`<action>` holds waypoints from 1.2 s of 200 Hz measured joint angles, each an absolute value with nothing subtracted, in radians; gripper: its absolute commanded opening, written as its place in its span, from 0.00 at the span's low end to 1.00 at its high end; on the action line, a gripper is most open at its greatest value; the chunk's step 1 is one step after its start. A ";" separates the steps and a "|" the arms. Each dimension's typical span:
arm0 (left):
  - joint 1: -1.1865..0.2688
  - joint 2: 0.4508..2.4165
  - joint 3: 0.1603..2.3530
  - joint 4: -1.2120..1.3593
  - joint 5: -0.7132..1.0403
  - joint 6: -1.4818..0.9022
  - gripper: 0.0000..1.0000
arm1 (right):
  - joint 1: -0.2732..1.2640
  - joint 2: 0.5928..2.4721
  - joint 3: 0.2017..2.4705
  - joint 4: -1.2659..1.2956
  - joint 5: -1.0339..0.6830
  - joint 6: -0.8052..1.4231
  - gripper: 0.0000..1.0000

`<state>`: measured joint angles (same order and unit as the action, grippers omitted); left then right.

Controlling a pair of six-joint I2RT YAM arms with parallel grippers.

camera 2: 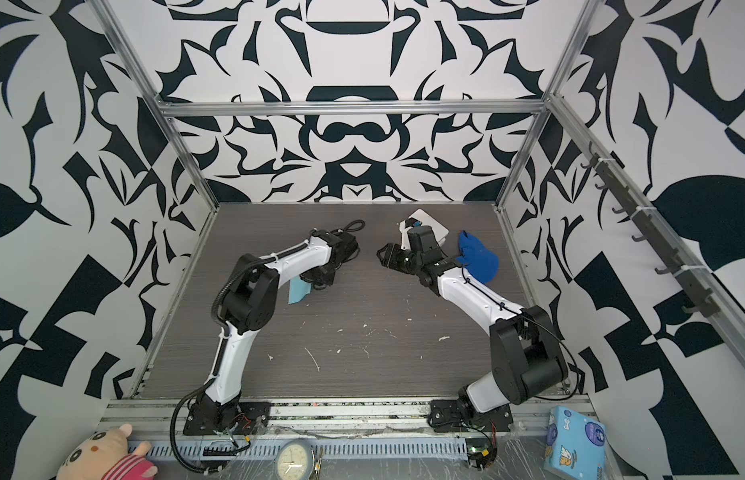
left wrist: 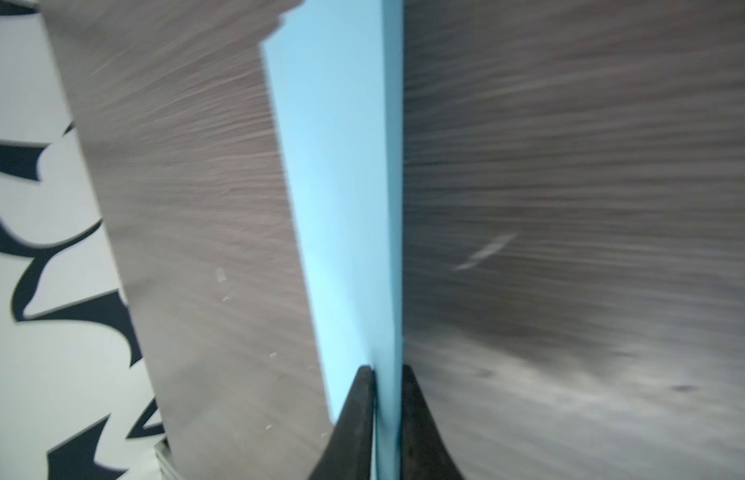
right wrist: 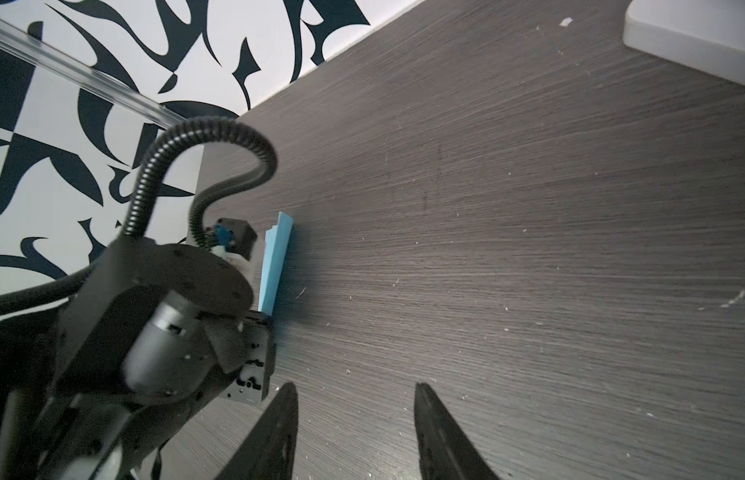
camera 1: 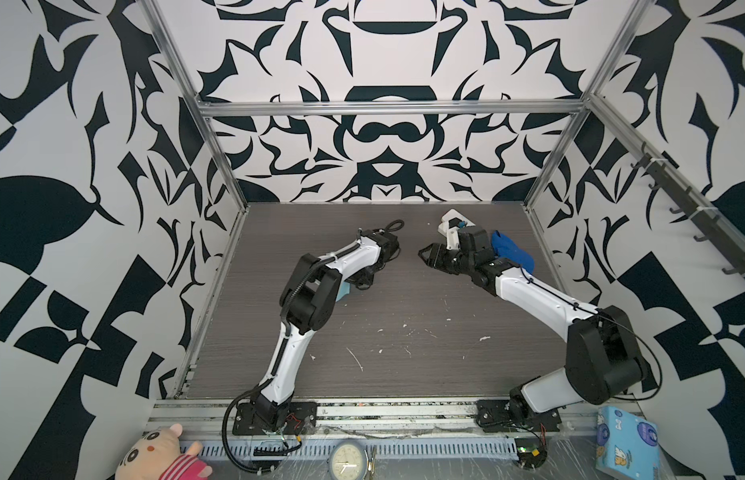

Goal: Fold a paper plane with a square sheet of paper (pick it up from the middle)

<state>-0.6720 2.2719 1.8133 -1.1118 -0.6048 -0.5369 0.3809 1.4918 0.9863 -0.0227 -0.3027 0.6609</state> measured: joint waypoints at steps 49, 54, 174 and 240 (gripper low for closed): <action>-0.649 2.180 1.774 -0.996 -0.326 -0.531 0.58 | 0.402 1.494 0.975 -0.047 -0.278 0.659 0.48; -0.634 2.143 1.742 -0.968 -0.283 -0.540 0.62 | 0.412 1.496 0.975 -0.051 -0.268 0.657 0.47; -0.065 1.562 0.872 -0.298 0.438 -0.726 0.84 | 0.778 1.998 1.330 -0.043 -0.258 0.652 0.37; -0.070 1.650 0.820 -0.080 0.594 -0.739 0.64 | 0.762 2.019 1.343 -0.017 -0.265 0.452 0.58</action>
<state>-0.0704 1.6501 0.8200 -0.0803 0.5938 -0.7391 0.7624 2.0190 1.3430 -0.0166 -0.2646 0.4522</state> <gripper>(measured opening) 0.649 0.560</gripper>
